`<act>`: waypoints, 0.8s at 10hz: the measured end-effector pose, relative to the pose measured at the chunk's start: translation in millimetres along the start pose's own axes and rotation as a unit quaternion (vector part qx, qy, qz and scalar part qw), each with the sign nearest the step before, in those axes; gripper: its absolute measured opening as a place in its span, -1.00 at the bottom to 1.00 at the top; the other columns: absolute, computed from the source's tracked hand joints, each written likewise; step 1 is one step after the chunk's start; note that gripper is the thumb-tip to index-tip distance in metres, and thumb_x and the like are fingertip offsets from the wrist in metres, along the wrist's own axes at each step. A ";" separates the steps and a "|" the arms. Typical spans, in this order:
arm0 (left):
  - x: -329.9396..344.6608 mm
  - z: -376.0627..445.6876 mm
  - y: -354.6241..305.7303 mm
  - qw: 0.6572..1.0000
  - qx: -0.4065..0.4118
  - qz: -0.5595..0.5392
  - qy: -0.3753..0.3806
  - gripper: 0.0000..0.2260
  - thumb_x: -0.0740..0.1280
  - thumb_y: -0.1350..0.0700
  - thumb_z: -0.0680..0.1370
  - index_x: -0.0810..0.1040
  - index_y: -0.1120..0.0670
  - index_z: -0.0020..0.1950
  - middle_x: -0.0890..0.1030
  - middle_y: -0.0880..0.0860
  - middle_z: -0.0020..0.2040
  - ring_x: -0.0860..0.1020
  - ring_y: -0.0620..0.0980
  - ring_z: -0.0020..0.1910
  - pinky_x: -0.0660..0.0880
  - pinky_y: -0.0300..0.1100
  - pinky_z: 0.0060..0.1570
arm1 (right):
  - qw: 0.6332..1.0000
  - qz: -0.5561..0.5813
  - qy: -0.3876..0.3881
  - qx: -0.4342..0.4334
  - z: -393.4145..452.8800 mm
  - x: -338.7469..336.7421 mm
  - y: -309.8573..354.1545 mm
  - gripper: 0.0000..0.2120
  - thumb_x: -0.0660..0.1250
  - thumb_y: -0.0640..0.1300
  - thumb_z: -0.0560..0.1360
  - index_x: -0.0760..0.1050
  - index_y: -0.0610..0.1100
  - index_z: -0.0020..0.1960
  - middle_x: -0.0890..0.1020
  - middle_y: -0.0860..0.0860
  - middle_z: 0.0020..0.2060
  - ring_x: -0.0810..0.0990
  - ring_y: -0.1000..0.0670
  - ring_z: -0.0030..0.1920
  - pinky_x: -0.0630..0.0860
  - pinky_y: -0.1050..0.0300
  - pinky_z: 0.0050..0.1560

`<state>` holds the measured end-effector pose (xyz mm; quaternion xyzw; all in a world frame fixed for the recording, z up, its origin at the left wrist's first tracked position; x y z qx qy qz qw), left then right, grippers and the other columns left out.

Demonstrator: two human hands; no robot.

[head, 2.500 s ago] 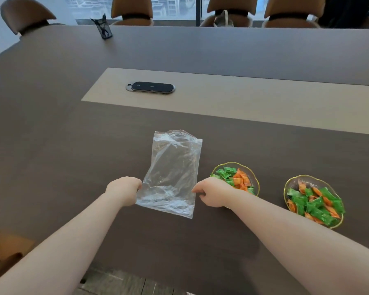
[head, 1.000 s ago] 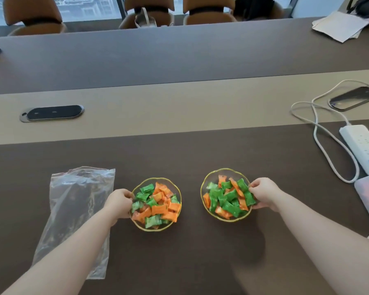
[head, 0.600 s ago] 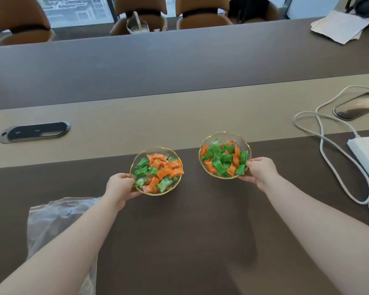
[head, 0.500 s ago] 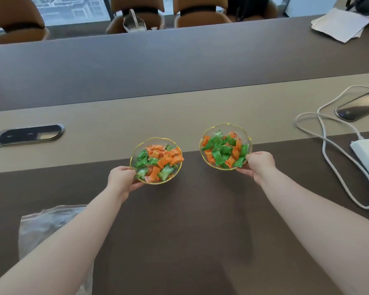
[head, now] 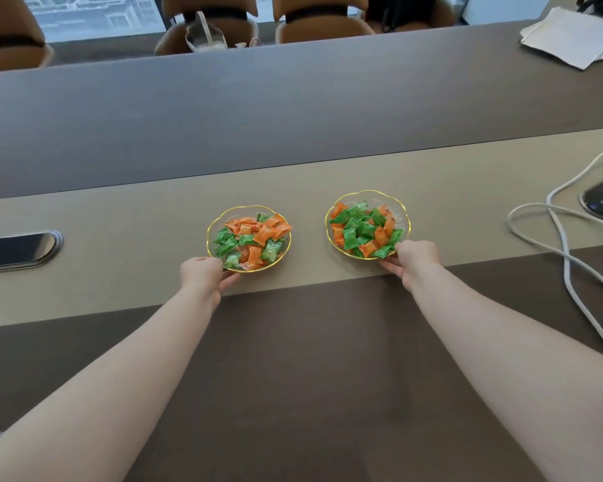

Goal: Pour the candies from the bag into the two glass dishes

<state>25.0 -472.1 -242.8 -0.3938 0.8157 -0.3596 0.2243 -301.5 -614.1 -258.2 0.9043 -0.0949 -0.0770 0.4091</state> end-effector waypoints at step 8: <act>-14.8 -8.9 -7.0 0.987 0.004 0.161 0.001 -0.70 0.12 0.32 0.54 0.42 0.28 0.26 0.55 0.20 0.10 0.60 0.11 0.05 0.57 -0.15 -0.11 | 0.987 -0.135 -0.032 -0.083 -26.3 1.7 21.1 -0.82 0.13 -0.39 0.45 0.48 -0.24 -0.11 0.55 -0.13 -0.28 0.59 -0.13 -0.13 0.55 -0.14 0.19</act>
Point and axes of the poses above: each hand's wrist, its own z-axis towards the middle knuckle, its own x-axis out of the palm, y = z × x, the point moved 5 cm from there along z, towards the middle knuckle
